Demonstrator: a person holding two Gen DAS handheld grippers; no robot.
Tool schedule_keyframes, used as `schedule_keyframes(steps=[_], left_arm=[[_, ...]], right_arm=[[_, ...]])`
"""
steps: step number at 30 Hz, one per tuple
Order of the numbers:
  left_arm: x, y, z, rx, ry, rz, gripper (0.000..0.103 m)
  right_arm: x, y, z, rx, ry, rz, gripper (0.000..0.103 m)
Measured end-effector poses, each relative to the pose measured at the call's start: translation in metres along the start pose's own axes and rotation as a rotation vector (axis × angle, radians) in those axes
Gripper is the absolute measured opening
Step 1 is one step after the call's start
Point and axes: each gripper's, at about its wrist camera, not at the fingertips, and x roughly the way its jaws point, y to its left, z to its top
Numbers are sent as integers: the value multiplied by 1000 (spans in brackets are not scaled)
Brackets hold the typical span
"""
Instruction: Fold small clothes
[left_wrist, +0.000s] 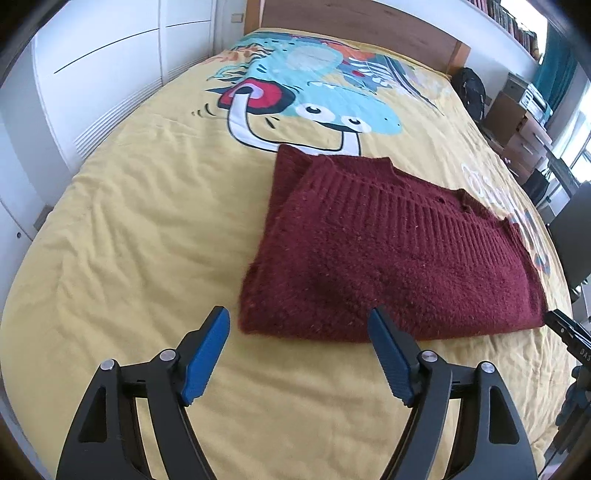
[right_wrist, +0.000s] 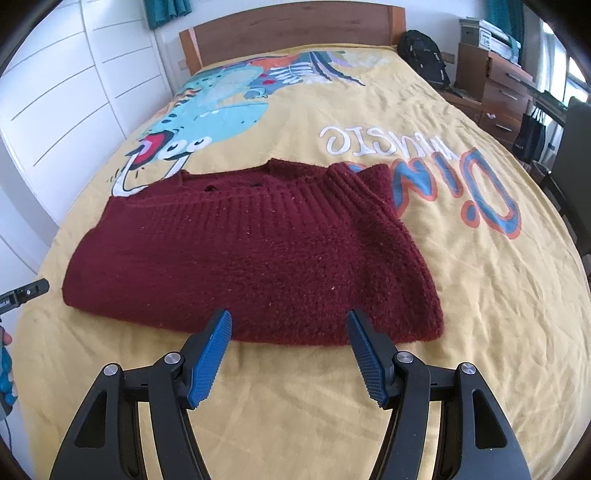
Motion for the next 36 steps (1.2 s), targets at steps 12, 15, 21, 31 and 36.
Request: schedule_keyframes(steps=[12,15,21,31,36], left_arm=[[-31,28,-15,-56,-8,-36,79],[-35,36,-19,-76,-6,-56,80],[-32,55,-30,-131,16,-100,81],[3,75,-44,-233,86,-195,81],[18,75,-48,-239,118,-209,81]], right_arm=[[-31,14,-10,3,-32,8,67],[-36,18,-14,0,-36,3,67],[-34,22,-23,-5,-21,-15,68],[-16,19,-32,-14,27,-48,68],[-5,16,-34,-17,48,-54,68]])
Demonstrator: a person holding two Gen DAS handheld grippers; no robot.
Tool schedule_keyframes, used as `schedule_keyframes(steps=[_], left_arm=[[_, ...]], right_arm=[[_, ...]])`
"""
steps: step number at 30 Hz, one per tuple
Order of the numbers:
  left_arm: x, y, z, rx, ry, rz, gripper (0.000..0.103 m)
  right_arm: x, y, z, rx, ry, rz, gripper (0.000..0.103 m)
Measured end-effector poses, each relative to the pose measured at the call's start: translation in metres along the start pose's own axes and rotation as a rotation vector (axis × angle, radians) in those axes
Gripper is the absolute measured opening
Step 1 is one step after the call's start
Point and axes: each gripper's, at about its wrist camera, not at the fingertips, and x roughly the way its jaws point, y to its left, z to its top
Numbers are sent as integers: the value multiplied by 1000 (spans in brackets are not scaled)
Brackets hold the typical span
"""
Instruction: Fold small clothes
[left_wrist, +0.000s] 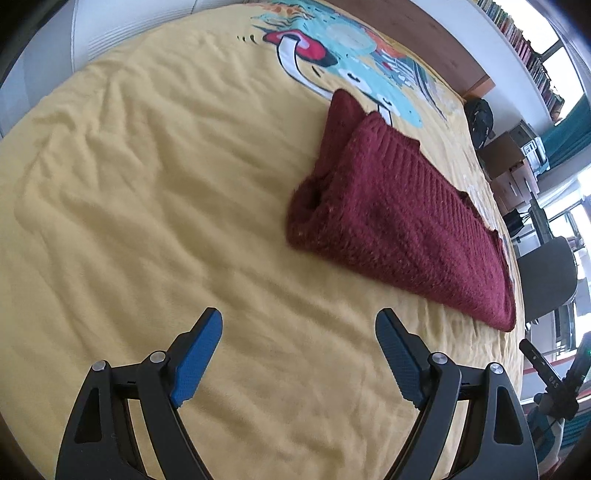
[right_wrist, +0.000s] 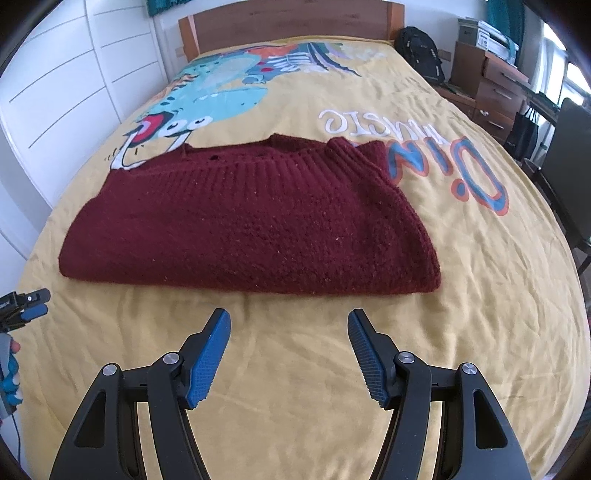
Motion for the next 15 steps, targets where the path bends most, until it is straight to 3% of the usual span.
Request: schedule_keyframes(steps=[15], left_arm=[[17,4,0,-36,26,-56,81]], right_arm=[[23,-24,-6,56,35,11,68]])
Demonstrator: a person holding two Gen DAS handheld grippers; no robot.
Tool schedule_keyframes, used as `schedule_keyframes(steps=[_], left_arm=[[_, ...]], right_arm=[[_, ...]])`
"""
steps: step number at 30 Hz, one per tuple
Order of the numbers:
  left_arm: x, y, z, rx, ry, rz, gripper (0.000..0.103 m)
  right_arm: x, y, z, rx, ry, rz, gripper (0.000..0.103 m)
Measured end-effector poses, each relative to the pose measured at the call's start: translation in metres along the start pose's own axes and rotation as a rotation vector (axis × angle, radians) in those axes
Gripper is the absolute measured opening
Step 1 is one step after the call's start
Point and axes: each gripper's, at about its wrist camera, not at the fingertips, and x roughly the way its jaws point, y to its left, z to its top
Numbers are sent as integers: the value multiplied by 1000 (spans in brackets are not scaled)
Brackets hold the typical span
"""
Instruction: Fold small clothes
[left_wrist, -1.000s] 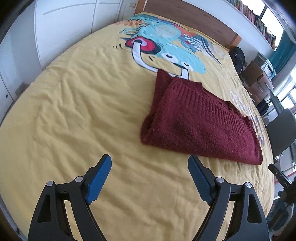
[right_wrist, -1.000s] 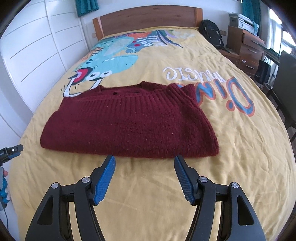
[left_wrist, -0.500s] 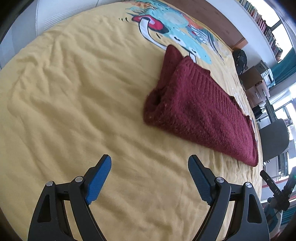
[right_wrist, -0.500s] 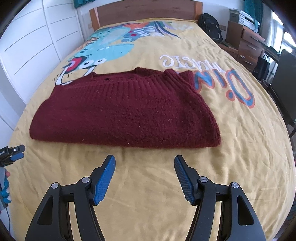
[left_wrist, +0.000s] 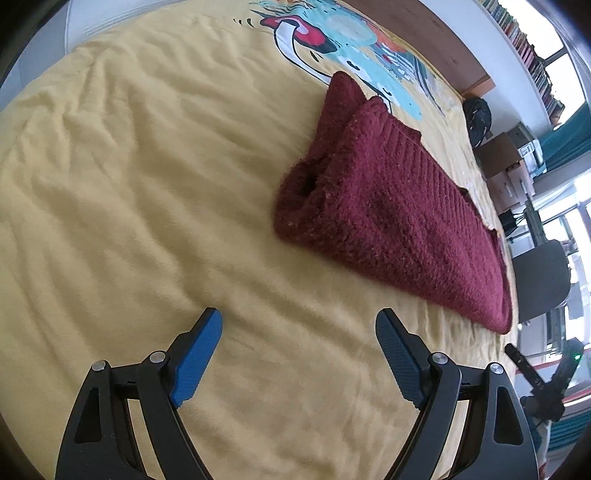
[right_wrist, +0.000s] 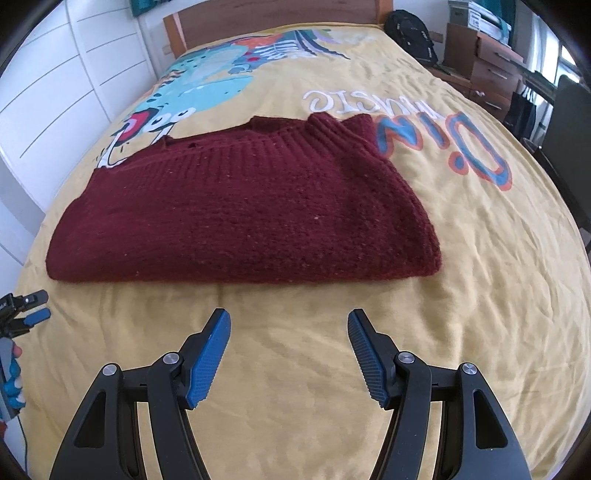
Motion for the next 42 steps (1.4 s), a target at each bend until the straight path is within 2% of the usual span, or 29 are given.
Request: schedule_keyframes(steps=[6,15,20,27,28,30,31,32,37,42], left_arm=[[13,-2,15,-66,-8,-99,81],[31,-6,60,-166,-46,-183,81],[44,-3,80,-229,-58,-218,81],[55,-5,97,-297,-85,-217,80],[57,-7,100,-299,-89,-208,77],[54,-6,102,-296,-97,-177,64],[53,-6,103,-301,-98,-159,51],[53,-5,104,-308,-97,-152,43],[47,-19,104,-282,-117,-121,29],[39,-39,105,-246,-140,-104,26]], right_arm=[[5,-9,-2,11,12,-11,68],[16,-20,-3,18,25,-23,68],[20,-26,-2,26,31,-29,68],[21,-41,-3,56,26,-20,68],[21,-43,-4,62,26,-18,68],[21,-49,-6,74,28,-15,68],[20,-51,-7,77,28,-14,68],[20,-54,-8,83,28,-13,68],[16,-70,-12,115,27,-8,68],[10,-86,-14,154,18,2,68]])
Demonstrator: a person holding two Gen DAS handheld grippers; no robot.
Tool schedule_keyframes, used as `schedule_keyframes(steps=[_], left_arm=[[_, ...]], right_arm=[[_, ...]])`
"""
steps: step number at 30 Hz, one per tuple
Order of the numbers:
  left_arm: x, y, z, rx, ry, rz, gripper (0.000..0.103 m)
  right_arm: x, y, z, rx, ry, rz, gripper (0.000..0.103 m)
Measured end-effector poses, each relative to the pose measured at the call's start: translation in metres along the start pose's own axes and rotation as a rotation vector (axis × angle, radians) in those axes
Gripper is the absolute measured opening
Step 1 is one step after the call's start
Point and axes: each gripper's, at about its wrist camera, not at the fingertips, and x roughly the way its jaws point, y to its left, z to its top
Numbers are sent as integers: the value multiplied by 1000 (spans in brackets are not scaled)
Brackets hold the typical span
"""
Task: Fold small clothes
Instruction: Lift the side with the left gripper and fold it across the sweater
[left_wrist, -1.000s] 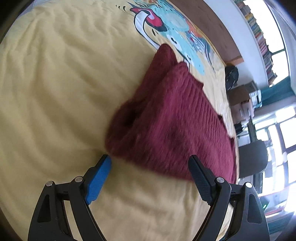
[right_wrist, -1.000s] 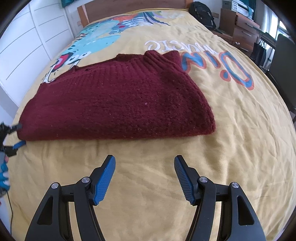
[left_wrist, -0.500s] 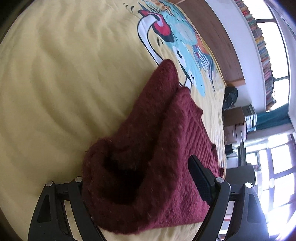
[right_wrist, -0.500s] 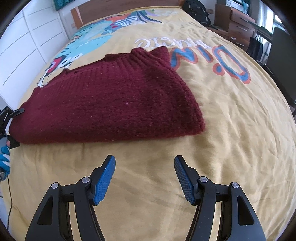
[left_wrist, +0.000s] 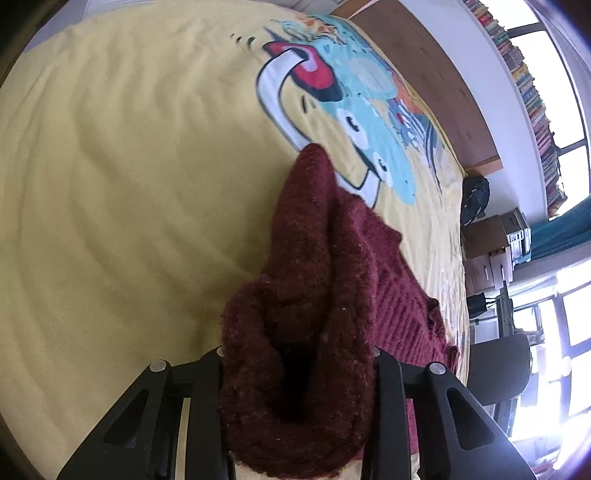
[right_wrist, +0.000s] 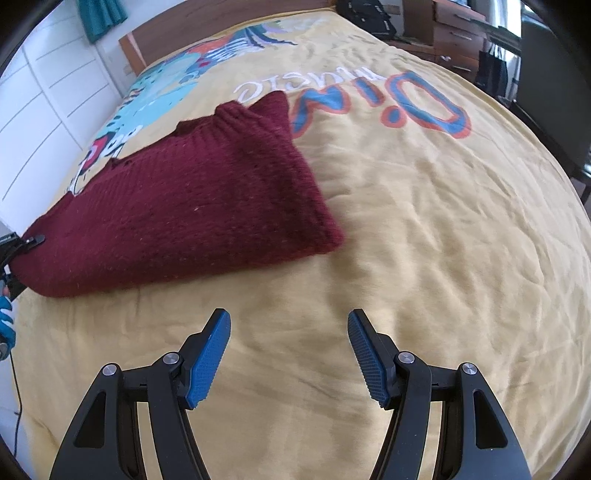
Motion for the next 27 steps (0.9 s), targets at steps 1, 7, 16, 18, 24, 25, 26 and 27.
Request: schedule_keyframes(steps=[1,7,16,18,24,25,26,27], left_arm=[[-1,-4,0,7,-3,3,26],[-6,-34,-5,75,-9,42,24],[-3,-78,-16,161,-6,87,23],[-1,-90,-20,169,-3,81,22],[10,-127,-28,212,15,79,22],[12,-134,-30,218,19,77,22],[16,-143,-33,224,24,73,22],[20,-152,-36,232,29,69,22]], right_arm=[[0,-2,0,2,1,1,68],[-7,-20,1,22,-2,1,68],[-20,-62,-1,95,-8,10,68],[-23,-73,-2,118,-8,22,68],[-31,-105,-7,166,-19,19,68],[-33,-110,-7,172,-20,19,68],[-34,-115,-8,179,-22,18,68],[-36,-120,-8,184,-25,17,68]])
